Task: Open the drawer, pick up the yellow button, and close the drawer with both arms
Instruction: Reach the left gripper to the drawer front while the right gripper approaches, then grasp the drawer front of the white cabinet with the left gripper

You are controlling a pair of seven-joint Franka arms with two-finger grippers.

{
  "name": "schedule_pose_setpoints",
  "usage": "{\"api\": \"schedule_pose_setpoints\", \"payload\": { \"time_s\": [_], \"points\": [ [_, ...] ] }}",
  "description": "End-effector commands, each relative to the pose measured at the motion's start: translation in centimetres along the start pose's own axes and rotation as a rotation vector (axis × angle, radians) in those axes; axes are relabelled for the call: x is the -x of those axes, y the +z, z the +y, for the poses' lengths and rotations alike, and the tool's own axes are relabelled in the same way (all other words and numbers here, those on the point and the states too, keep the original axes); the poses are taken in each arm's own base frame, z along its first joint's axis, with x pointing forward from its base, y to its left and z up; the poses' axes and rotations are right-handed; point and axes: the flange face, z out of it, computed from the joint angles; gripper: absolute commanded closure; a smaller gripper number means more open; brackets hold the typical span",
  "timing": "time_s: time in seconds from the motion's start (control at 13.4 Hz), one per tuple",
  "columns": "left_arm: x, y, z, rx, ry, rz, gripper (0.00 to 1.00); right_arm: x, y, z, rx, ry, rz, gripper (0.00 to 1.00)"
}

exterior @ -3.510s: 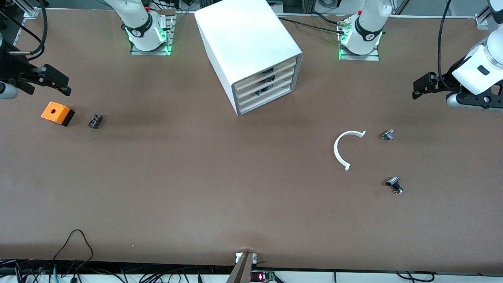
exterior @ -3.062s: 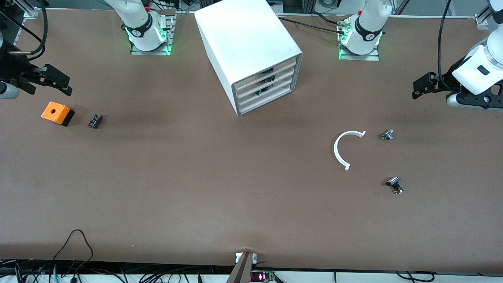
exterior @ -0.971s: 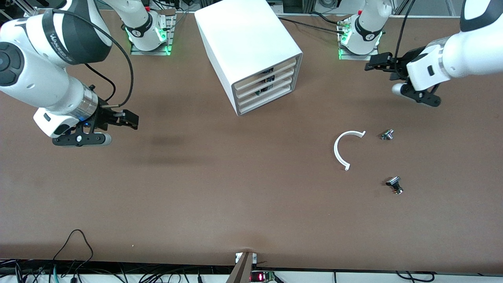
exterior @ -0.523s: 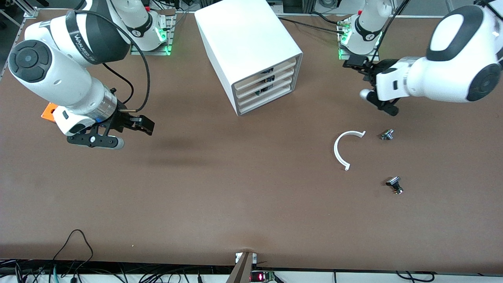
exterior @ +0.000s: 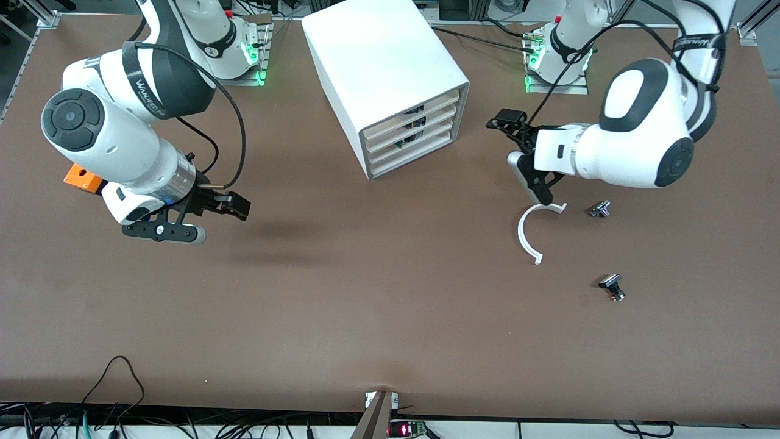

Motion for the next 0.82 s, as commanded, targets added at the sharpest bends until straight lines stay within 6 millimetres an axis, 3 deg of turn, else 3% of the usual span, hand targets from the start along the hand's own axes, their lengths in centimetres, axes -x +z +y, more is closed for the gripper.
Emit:
{"api": "schedule_pose_setpoints", "payload": {
  "time_s": [0.0,0.3,0.52,0.75],
  "points": [
    [0.1,3.3,0.7,0.073,0.049,0.08,0.01,0.6,0.0,-2.6,-0.021,0.051,0.004,0.04],
    [1.1,7.5,2.3,0.118,0.054,0.096,0.04,1.6,1.8,-5.7,-0.013,0.11,-0.005,0.06],
    [3.5,10.5,1.3,0.147,0.085,0.143,0.07,2.1,2.0,-6.9,-0.011,0.118,-0.002,0.05],
    [4.8,13.4,2.0,0.142,0.101,0.159,0.1,2.1,2.2,-7.0,-0.008,0.116,-0.002,0.02]
  ]
}}
